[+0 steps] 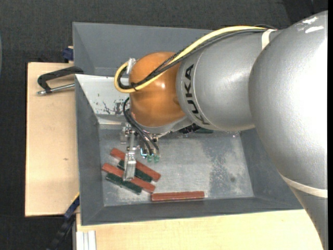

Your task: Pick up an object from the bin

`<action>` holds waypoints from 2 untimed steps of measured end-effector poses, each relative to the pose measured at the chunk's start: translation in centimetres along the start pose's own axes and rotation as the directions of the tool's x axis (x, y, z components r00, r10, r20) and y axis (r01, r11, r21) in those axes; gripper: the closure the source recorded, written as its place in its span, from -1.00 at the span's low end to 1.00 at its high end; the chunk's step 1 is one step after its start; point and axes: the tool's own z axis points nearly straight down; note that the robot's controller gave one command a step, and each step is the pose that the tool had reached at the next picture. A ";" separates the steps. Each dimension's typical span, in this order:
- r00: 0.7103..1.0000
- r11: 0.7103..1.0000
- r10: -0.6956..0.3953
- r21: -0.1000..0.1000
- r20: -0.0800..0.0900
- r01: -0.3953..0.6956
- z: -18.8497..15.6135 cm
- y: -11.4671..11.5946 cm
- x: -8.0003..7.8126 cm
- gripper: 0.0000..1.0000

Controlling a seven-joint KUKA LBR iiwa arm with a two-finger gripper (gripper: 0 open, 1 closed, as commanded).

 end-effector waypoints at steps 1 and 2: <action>1.000 1.000 0.002 -0.002 0.008 -0.002 -0.5 -0.1 -0.2 -1.00; 1.000 1.000 -0.018 -0.007 0.022 0.019 1.2 -0.6 0.2 -1.00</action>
Offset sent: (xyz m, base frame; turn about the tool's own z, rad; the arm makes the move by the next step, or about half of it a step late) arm -0.0244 -0.0298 -0.0717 -0.0585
